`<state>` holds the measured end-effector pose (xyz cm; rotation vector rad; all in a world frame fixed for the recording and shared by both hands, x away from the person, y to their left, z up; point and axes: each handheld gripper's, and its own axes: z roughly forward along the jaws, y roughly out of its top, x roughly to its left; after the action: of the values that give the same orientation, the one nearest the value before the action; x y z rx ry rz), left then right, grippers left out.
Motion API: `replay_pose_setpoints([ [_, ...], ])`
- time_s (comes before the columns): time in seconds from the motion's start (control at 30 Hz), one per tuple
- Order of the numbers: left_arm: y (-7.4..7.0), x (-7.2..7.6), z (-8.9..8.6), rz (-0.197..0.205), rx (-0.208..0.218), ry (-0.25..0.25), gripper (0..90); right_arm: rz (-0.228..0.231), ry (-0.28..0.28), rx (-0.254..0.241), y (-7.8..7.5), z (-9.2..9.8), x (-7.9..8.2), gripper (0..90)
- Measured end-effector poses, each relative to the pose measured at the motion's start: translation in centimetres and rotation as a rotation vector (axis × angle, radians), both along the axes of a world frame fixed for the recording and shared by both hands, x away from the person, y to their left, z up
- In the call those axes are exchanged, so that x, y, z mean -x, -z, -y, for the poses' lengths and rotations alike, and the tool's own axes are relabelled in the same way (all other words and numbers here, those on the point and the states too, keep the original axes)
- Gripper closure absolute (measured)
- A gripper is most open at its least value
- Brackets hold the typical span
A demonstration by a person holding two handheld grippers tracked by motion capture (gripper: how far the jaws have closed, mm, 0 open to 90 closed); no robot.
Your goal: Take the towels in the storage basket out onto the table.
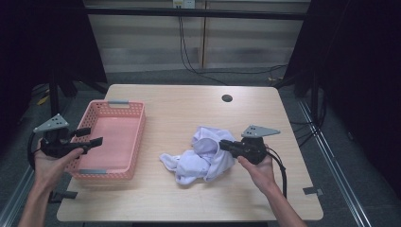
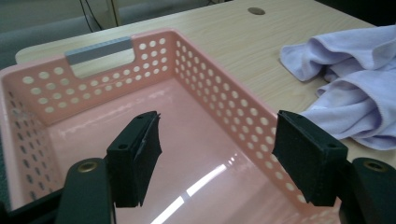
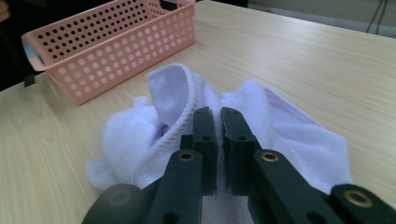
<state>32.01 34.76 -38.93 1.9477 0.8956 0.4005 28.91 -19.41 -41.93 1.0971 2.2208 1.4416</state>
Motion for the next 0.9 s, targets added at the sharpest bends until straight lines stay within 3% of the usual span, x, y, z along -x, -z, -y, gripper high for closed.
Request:
replay_pose_setpoints([
  [0.13,0.2,2.3,0.7,0.022,-0.024,0.018,32.7,0.019,0.031,0.004,-0.3,1.3,0.5,85.7],
  [0.27,0.9,3.4,0.5,0.007,0.001,-0.008,30.9,0.024,0.09,0.002,-0.7,2.8,0.6,85.7],
  [0.4,1.9,4.9,2.2,-0.013,-0.016,0.042,32.6,-0.039,0.129,0.045,1.4,3.8,0.2,83.5],
  [0.43,2.4,5.5,2.9,-0.027,0.005,0.055,31.4,-0.072,0.119,0.044,2.6,4.1,0.0,78.8],
  [0.47,2.4,5.5,2.9,-0.027,0.005,0.055,32.2,-0.072,0.119,0.044,2.6,4.1,0.0,78.8],
  [0.5,2.6,6.2,3.6,-0.028,-0.05,0.064,33.2,-0.068,0.121,0.035,2.9,4.3,0.1,69.4],
  [0.53,2.7,6.5,3.8,-0.021,-0.048,0.063,32.8,-0.067,0.106,0.024,2.6,4.3,0.1,62.6],
  [0.57,2.7,6.5,3.8,-0.021,-0.048,0.063,33.0,-0.067,0.106,0.024,2.6,4.3,0.1,62.6],
  [0.63,2.8,7.0,4.0,-0.027,-0.012,0.064,33.0,-0.04,0.057,-0.002,1.6,3.8,0.2,49.6],
  [0.7,3.1,7.3,4.6,-0.025,-0.018,0.056,32.9,-0.024,0.048,-0.021,1.1,3.1,0.1,44.6],
  [0.83,4.0,7.5,6.6,-0.057,0.02,0.103,32.9,-0.008,0.013,-0.034,0.9,1.7,-0.2,38.5],
  [0.87,4.2,7.4,7.2,-0.064,0.013,0.112,32.9,-0.016,0.005,-0.026,1.1,1.2,-0.4,37.6],
  [0.9,4.7,7.0,8.4,-0.066,0.006,0.122,32.9,-0.028,0.007,0.027,1.7,0.2,-1.0,36.6],
])
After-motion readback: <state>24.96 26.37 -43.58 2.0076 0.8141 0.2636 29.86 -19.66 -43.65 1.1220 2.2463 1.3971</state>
